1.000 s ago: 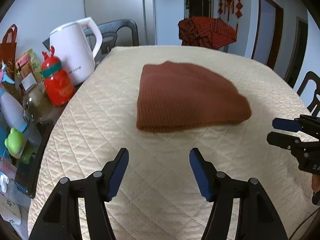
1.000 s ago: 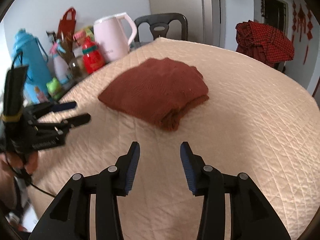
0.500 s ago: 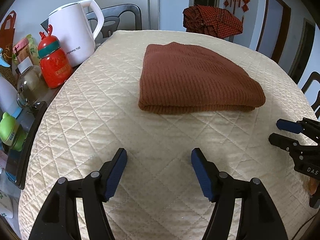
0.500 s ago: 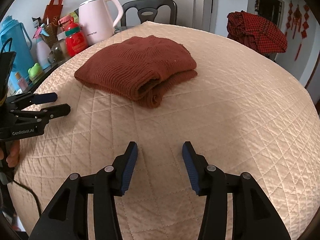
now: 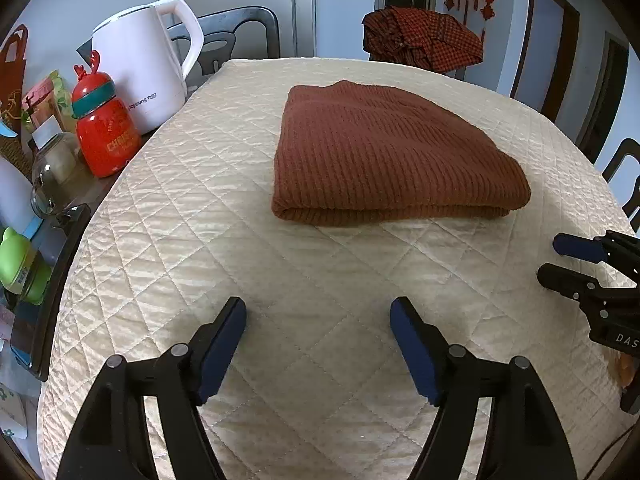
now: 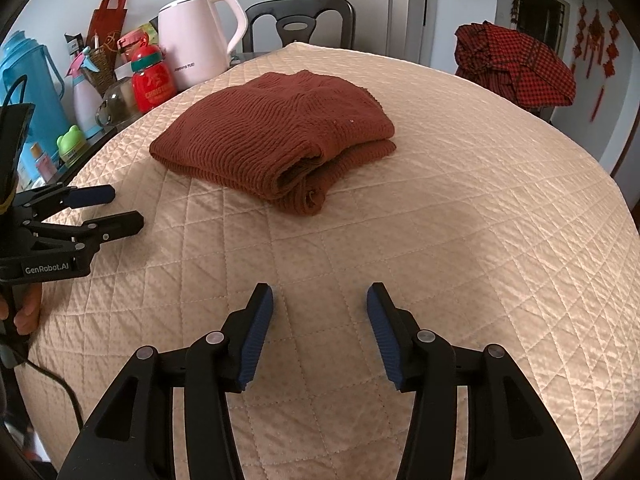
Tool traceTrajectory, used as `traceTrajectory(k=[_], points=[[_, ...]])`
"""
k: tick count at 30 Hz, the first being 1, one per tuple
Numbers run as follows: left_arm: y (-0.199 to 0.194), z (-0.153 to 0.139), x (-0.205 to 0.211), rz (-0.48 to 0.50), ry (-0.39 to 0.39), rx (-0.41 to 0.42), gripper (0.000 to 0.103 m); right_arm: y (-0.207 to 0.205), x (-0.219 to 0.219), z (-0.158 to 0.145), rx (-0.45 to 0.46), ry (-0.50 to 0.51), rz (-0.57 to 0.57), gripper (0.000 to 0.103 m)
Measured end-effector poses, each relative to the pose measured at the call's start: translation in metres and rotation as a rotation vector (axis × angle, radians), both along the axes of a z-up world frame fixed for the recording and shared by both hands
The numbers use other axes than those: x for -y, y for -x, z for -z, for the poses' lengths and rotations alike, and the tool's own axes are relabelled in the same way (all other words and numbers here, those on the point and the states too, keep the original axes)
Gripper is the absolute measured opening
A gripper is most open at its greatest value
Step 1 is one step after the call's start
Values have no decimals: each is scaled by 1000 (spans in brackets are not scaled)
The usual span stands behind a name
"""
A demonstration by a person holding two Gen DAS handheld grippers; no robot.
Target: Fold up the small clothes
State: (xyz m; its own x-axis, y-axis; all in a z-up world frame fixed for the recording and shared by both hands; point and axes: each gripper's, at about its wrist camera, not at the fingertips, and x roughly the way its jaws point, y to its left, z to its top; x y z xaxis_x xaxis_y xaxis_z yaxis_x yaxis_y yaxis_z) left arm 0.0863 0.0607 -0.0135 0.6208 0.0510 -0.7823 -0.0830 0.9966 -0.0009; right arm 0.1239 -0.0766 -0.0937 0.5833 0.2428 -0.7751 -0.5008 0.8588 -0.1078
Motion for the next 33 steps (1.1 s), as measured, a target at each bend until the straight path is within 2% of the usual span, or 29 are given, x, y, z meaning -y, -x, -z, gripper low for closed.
traceTrajectory(k=[33], points=[[0, 0, 0, -1, -2, -1, 79, 0, -1, 0, 0, 0, 0, 51]])
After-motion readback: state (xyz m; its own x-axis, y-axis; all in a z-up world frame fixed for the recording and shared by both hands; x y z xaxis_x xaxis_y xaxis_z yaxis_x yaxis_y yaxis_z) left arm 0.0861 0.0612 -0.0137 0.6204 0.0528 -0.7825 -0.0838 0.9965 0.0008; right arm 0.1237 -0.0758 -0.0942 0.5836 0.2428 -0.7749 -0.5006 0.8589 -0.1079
